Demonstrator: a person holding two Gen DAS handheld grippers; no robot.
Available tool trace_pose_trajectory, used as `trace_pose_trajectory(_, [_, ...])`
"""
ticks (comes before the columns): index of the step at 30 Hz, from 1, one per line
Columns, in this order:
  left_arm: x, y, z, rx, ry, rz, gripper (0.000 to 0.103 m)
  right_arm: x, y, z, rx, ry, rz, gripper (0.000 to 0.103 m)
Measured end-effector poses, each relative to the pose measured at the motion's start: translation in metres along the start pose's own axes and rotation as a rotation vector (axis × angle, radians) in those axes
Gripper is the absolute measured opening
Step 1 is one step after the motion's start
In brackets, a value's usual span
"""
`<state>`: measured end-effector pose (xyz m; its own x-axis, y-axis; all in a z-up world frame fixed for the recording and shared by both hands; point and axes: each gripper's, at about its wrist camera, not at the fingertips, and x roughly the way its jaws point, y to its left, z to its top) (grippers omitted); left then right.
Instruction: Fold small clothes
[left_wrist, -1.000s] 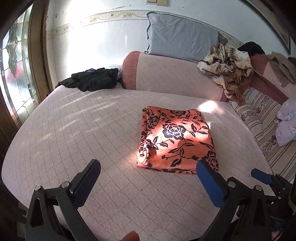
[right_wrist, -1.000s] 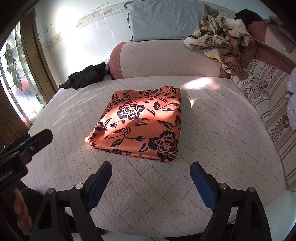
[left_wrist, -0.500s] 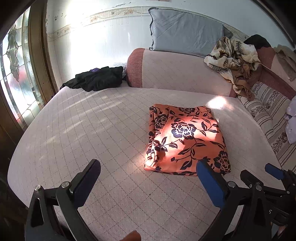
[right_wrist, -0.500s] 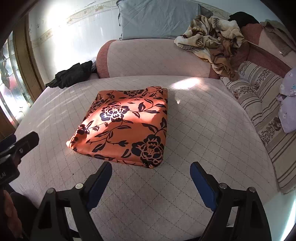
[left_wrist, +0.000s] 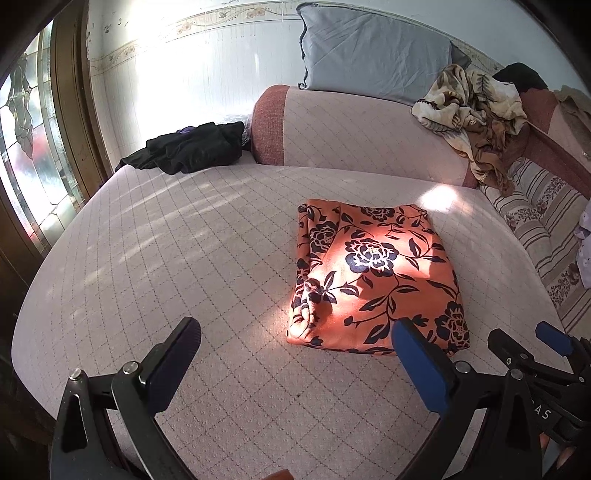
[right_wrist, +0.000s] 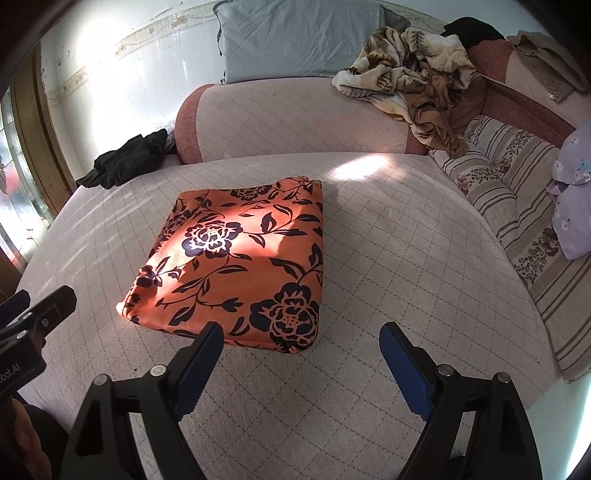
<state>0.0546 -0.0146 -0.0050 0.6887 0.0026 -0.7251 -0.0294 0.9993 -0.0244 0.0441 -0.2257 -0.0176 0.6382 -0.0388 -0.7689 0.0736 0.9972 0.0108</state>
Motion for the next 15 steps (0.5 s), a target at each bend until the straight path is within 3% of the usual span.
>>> trace_pose_trajectory(15, [0.008,-0.014,0.017,0.030,-0.019,-0.073,0.103,0.012,-0.005,0.008,-0.004,0.006,-0.009,0.089])
